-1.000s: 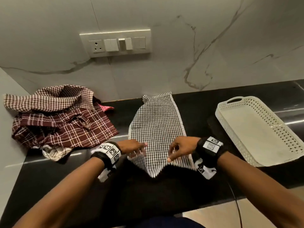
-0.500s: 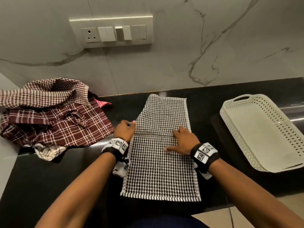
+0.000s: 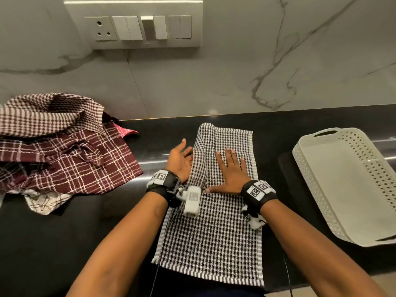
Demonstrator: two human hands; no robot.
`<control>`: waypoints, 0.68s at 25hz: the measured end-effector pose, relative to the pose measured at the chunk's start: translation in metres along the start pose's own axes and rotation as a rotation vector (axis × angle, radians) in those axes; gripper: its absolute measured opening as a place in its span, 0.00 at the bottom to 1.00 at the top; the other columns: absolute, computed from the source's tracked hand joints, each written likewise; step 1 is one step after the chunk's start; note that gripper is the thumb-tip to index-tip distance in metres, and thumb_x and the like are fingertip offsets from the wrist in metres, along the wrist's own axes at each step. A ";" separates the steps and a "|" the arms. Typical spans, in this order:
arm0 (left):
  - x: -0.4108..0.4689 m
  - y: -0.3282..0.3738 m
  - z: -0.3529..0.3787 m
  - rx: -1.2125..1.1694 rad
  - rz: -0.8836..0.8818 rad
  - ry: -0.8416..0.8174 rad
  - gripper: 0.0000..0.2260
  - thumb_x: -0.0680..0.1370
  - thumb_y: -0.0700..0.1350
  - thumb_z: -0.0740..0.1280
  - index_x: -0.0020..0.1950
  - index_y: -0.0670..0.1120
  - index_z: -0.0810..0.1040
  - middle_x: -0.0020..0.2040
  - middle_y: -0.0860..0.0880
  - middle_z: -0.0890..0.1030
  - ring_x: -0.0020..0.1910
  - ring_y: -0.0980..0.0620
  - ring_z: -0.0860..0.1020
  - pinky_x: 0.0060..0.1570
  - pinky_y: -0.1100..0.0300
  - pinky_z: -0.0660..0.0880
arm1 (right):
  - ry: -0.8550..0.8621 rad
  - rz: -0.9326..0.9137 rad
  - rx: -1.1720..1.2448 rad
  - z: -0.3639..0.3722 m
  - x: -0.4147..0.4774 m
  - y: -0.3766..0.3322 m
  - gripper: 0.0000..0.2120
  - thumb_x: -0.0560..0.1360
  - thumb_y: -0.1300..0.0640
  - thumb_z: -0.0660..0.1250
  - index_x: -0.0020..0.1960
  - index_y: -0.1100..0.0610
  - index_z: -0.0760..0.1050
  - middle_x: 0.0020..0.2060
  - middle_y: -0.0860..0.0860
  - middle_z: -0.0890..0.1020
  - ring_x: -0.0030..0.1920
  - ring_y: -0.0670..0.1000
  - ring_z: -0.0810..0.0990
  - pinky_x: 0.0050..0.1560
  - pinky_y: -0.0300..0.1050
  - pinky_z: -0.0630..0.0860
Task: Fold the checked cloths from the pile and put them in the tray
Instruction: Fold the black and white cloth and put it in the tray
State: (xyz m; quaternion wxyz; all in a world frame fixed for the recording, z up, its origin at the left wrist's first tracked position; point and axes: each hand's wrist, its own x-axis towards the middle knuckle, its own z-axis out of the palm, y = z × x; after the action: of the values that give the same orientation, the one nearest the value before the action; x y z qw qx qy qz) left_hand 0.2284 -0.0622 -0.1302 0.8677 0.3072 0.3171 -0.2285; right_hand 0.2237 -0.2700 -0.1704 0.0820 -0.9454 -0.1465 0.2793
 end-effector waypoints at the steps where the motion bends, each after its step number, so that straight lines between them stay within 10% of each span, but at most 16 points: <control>1: 0.007 0.006 0.003 -0.051 0.098 0.034 0.14 0.79 0.48 0.66 0.63 0.45 0.73 0.53 0.44 0.80 0.45 0.46 0.82 0.43 0.50 0.79 | -0.006 -0.024 0.002 0.000 -0.001 0.005 0.67 0.53 0.13 0.57 0.75 0.42 0.23 0.75 0.53 0.25 0.74 0.56 0.24 0.69 0.61 0.26; 5: 0.012 0.046 -0.013 0.422 0.434 0.327 0.22 0.74 0.26 0.63 0.65 0.41 0.77 0.58 0.43 0.82 0.58 0.44 0.81 0.59 0.50 0.77 | -0.021 -0.097 -0.047 -0.009 0.008 0.013 0.66 0.54 0.13 0.58 0.73 0.40 0.22 0.75 0.51 0.24 0.74 0.55 0.23 0.69 0.61 0.25; 10: -0.012 0.047 -0.065 1.316 0.643 0.614 0.21 0.72 0.41 0.74 0.64 0.45 0.76 0.65 0.42 0.72 0.59 0.46 0.74 0.67 0.55 0.69 | -0.057 -0.283 -0.142 -0.051 0.030 -0.006 0.61 0.62 0.27 0.71 0.80 0.43 0.37 0.79 0.50 0.35 0.79 0.56 0.34 0.75 0.61 0.32; 13: -0.005 0.047 -0.054 1.571 0.939 0.451 0.22 0.73 0.39 0.69 0.66 0.51 0.72 0.69 0.46 0.68 0.69 0.47 0.66 0.72 0.47 0.65 | 0.085 -0.280 -0.062 -0.059 0.021 -0.028 0.47 0.68 0.36 0.73 0.79 0.45 0.53 0.80 0.52 0.53 0.79 0.57 0.52 0.77 0.64 0.53; 17: 0.018 0.030 -0.021 2.194 0.548 0.102 0.29 0.79 0.57 0.63 0.78 0.54 0.59 0.80 0.45 0.55 0.78 0.42 0.53 0.75 0.42 0.55 | 0.161 0.201 0.028 -0.013 -0.031 -0.039 0.47 0.67 0.27 0.66 0.76 0.54 0.59 0.74 0.59 0.62 0.73 0.61 0.63 0.67 0.63 0.70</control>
State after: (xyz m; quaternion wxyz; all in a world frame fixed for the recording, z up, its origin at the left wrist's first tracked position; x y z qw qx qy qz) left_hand 0.2501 -0.0305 -0.1432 0.1363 0.9707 -0.0975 -0.1725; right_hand 0.1971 -0.2439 -0.1349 0.0781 -0.9734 -0.0401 0.2115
